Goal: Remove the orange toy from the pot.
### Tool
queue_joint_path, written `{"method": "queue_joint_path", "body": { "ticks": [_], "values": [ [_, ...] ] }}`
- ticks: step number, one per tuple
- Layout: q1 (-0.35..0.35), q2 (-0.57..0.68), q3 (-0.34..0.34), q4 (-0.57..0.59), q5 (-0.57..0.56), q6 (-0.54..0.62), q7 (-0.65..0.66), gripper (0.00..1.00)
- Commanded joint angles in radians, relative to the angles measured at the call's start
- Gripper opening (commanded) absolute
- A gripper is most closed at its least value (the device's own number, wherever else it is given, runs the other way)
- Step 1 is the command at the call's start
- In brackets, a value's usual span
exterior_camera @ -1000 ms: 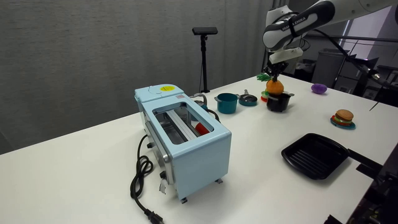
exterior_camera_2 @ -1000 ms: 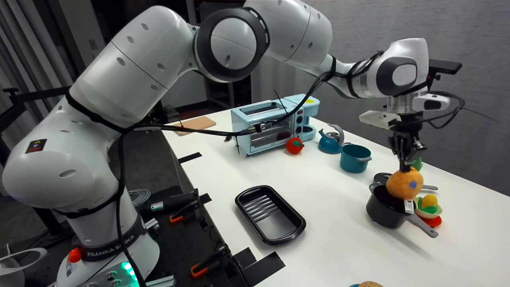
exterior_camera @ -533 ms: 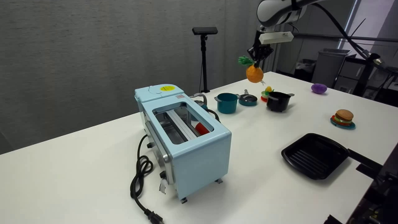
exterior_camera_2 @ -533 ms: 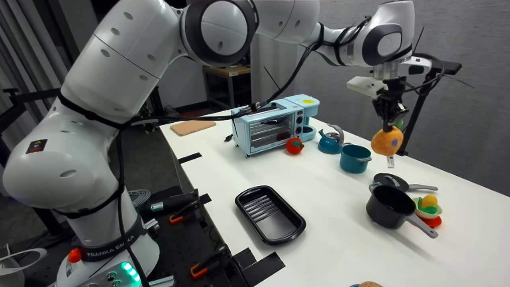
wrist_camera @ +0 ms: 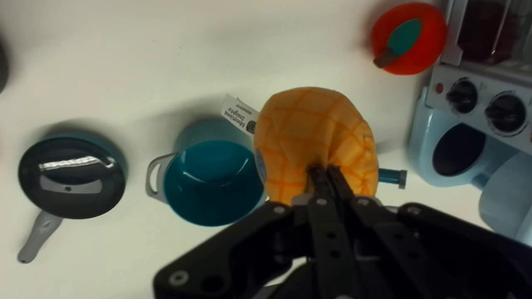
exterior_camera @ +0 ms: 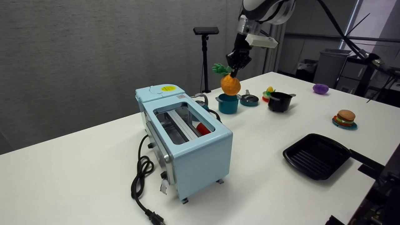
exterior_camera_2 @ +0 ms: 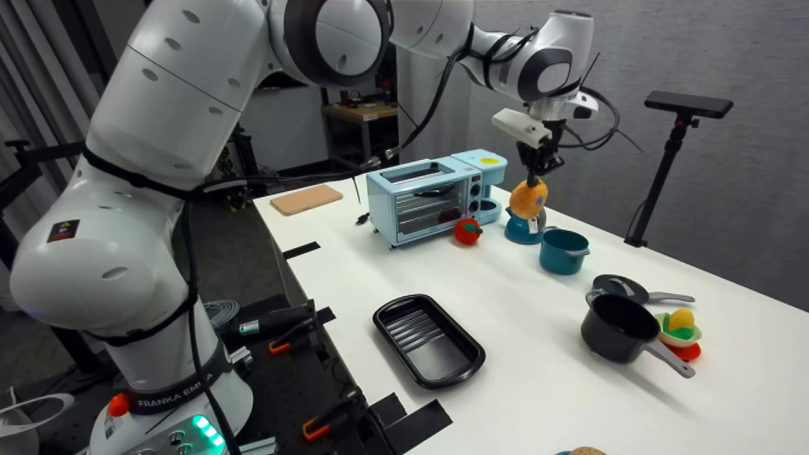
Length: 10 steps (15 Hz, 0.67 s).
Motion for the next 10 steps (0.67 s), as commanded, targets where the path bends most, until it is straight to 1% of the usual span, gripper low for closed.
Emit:
{"method": "queue_joint_path", "body": {
  "ticks": [1, 5, 7, 8, 9, 10],
  "values": [
    [-0.004, -0.093, 0.043, -0.147, 0.070, -0.031, -0.128, 0.01],
    [0.002, -0.137, 0.053, -0.236, 0.071, -0.082, -0.210, 0.01],
    [0.007, -0.160, 0.049, -0.277, 0.060, -0.077, -0.246, 0.01],
    [0.009, -0.170, 0.047, -0.296, 0.058, -0.071, -0.256, 0.29],
    [0.012, -0.178, 0.046, -0.311, 0.058, -0.069, -0.263, 0.29],
    [0.012, -0.185, 0.045, -0.323, 0.059, -0.069, -0.268, 0.35]
  ]
}}
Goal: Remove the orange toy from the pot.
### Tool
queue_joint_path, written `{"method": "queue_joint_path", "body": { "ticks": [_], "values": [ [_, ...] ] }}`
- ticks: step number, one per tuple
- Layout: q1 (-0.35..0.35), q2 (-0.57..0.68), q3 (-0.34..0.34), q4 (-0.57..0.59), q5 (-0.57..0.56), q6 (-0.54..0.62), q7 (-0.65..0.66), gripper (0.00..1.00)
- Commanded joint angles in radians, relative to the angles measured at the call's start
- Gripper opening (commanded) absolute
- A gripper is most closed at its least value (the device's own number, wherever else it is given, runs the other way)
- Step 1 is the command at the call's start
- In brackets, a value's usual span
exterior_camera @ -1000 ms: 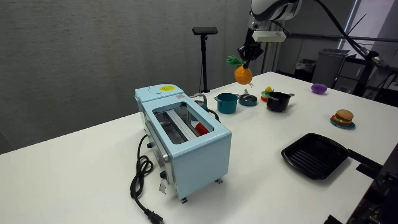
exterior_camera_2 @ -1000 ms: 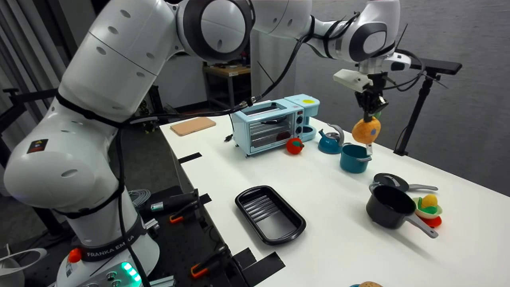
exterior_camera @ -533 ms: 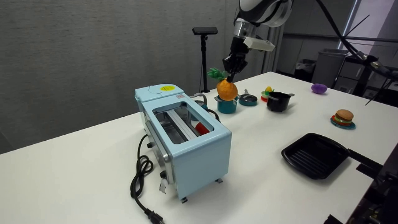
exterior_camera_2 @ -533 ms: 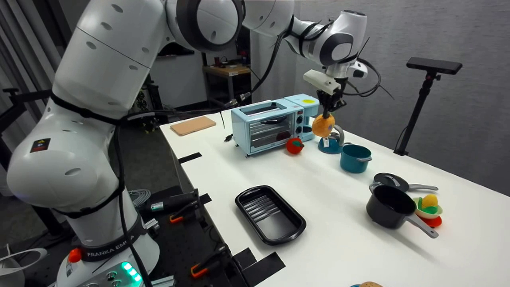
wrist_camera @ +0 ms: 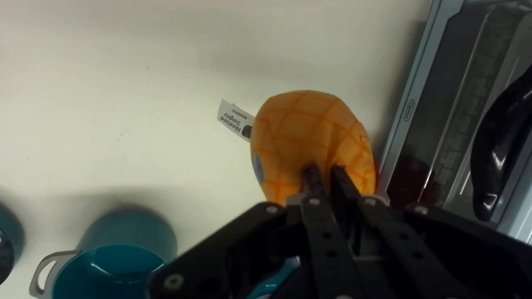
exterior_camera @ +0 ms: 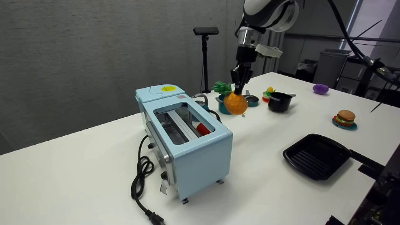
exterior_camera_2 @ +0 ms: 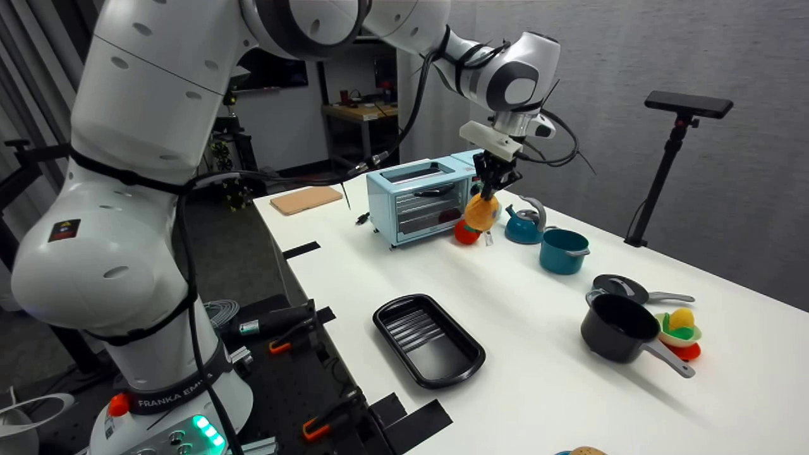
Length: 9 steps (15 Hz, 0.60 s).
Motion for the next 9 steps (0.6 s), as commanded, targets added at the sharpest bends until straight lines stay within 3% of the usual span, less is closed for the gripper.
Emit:
{"method": "queue_joint_path", "body": {
  "ticks": [1, 6, 9],
  "values": [
    [0.007, -0.074, -0.011, -0.094, 0.019, -0.002, -0.045, 0.44],
    [0.010, -0.106, -0.018, -0.135, 0.013, 0.004, -0.058, 0.82],
    [0.010, -0.119, -0.024, -0.148, 0.008, 0.009, -0.059, 1.00]
  ]
}}
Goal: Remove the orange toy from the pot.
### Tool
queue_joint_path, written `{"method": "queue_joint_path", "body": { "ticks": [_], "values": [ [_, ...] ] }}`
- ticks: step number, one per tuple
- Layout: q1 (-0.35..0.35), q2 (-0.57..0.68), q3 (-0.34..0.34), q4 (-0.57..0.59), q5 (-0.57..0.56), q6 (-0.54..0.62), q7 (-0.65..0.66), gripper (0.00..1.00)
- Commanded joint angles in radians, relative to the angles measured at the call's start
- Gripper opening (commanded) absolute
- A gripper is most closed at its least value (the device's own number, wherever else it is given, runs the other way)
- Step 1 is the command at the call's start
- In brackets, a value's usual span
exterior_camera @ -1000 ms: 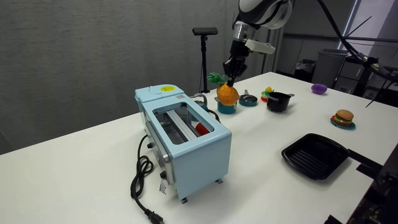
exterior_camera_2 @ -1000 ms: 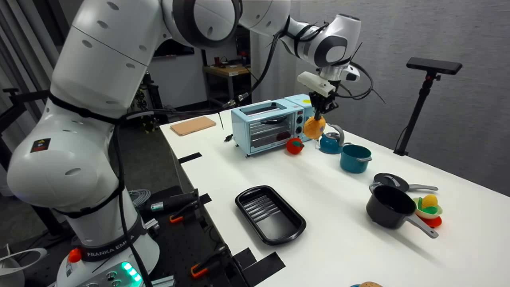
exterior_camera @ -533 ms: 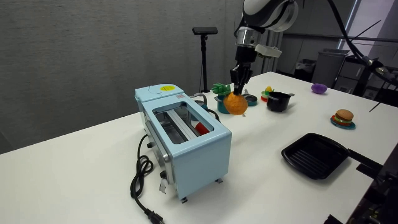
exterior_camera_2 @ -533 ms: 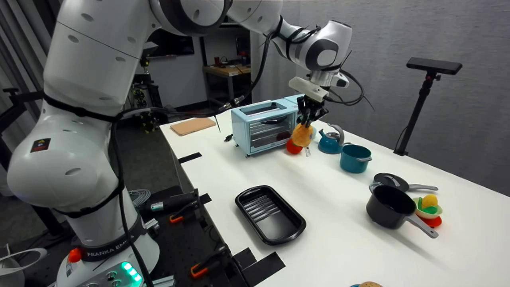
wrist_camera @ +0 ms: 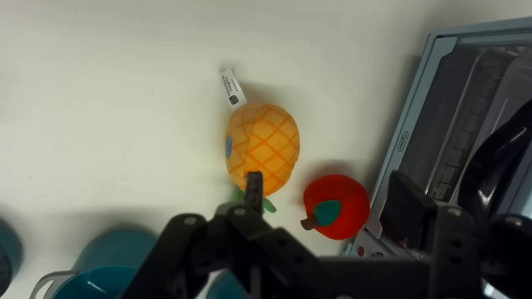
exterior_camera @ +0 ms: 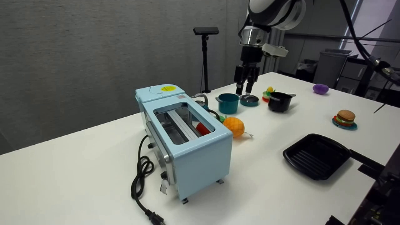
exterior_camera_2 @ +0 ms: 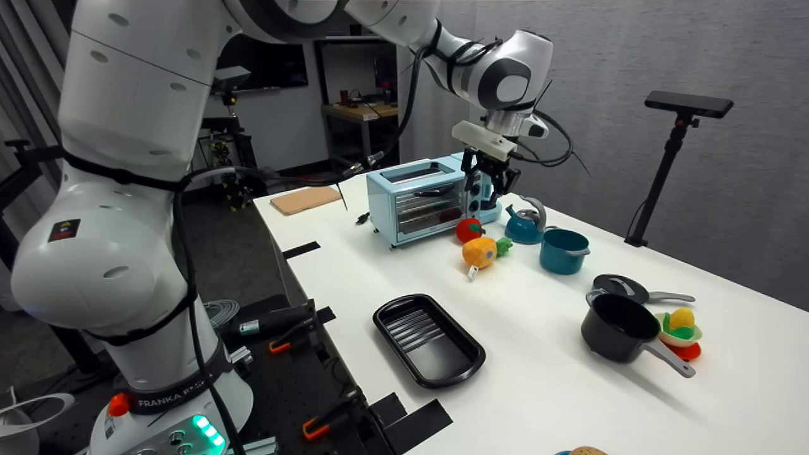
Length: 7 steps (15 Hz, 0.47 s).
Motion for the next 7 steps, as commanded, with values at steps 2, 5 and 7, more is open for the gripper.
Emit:
{"method": "queue_joint_path", "body": {
  "ticks": [2, 5, 7],
  "values": [
    [0.013, -0.060, -0.026, -0.061, 0.003, 0.011, -0.017, 1.00],
    [0.016, -0.021, -0.028, -0.017, 0.009, -0.003, -0.007, 1.00],
    [0.015, -0.026, -0.029, -0.022, 0.008, -0.002, -0.007, 1.00]
  ]
}}
